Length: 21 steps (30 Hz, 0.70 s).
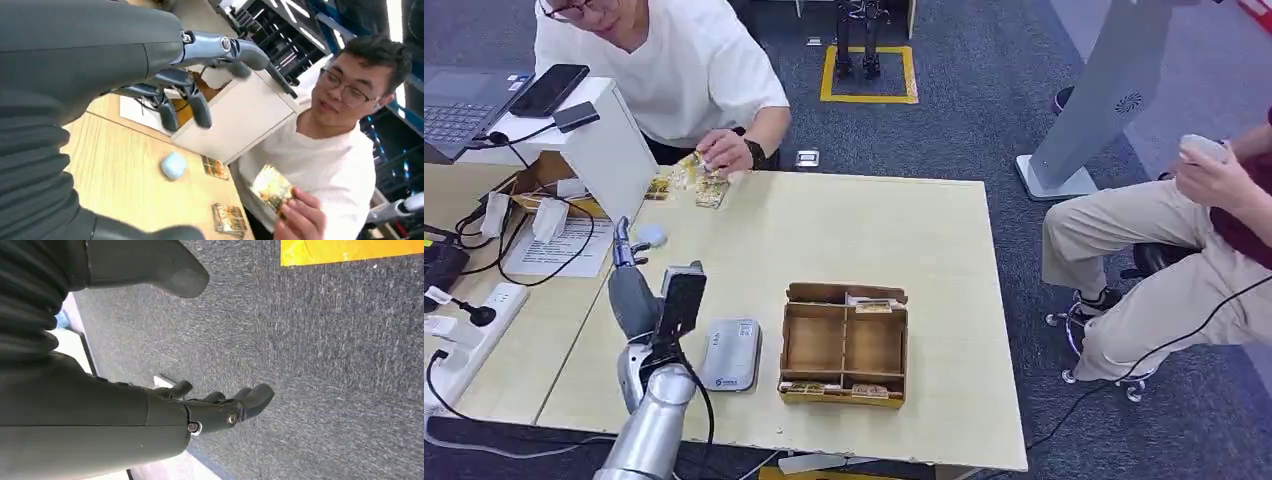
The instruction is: Pass the card to the sensor for recognition and then transmit it.
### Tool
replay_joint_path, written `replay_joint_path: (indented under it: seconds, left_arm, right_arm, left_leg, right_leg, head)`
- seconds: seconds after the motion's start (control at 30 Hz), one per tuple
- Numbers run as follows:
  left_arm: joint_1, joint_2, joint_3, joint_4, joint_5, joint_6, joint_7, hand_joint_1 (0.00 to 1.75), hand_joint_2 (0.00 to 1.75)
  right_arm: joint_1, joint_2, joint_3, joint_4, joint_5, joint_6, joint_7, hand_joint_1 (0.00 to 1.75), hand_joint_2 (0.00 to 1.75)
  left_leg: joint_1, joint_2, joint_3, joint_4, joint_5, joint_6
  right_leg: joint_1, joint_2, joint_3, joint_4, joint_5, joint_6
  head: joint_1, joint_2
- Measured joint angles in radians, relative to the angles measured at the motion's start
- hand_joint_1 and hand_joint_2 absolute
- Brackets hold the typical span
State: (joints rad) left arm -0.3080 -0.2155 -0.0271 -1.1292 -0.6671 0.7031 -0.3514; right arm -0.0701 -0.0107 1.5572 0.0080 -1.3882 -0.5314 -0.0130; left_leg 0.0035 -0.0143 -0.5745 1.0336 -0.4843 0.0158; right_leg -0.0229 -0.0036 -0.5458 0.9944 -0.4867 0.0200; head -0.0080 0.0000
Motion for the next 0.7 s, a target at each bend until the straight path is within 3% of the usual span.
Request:
replay_joint_path:
  seconds: [0.3, 0.5, 0.7]
  left_arm:
    - [0.087, 0.032, -0.080, -0.196, 0.253, -0.001, -0.129, 0.00, 1.75]
    - [0.157, 0.069, -0.153, -0.337, 0.288, -0.001, -0.181, 0.00, 1.75]
    - [0.220, 0.126, -0.231, -0.443, 0.370, -0.060, -0.246, 0.00, 1.75]
  right_arm:
    - [0.005, 0.000, 0.000, 0.000, -0.026, -0.019, -0.004, 0.00, 1.75]
    - [0.009, 0.000, 0.000, 0.000, -0.037, -0.034, -0.009, 0.00, 1.75]
    - [0.013, 0.000, 0.000, 0.000, -0.051, -0.034, -0.026, 0.00, 1.75]
  left_leg:
    - [0.000, 0.000, 0.000, 0.000, 0.000, 0.000]
    - [0.000, 0.000, -0.001, 0.000, 0.000, 0.000]
    - [0.000, 0.000, -0.001, 0.000, 0.000, 0.000]
  right_leg:
    - [0.000, 0.000, 0.000, 0.000, 0.000, 0.000]
    - [0.000, 0.000, -0.001, 0.000, 0.000, 0.000]
    - [0.000, 0.000, -0.001, 0.000, 0.000, 0.000]
  head:
    - [0.000, 0.000]
    - [0.000, 0.000]
    - [0.000, 0.000]
